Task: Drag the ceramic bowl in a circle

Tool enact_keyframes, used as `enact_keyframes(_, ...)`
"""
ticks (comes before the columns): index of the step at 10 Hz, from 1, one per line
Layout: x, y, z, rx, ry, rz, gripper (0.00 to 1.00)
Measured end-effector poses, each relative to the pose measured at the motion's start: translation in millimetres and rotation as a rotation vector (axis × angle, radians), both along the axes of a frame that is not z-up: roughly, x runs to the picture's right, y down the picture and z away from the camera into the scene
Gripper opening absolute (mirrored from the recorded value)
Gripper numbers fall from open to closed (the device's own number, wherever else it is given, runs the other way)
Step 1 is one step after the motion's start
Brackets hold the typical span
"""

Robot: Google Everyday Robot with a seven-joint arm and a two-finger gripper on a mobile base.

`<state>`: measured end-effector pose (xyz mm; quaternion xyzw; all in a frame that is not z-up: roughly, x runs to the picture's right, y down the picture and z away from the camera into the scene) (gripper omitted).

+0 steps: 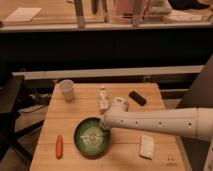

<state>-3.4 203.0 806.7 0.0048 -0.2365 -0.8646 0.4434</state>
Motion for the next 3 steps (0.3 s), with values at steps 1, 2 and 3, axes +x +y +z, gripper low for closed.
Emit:
enact_keyframes(1, -1.2, -0.5, 0.1, 0.003, -0.002, -0.004, 0.0)
enact_keyframes(2, -3.0, -0.4, 0.1, 0.005, -0.005, -0.009, 0.0)
enact_keyframes(3, -6.2, -0.3, -0.6, 0.008, -0.01, -0.017, 0.0)
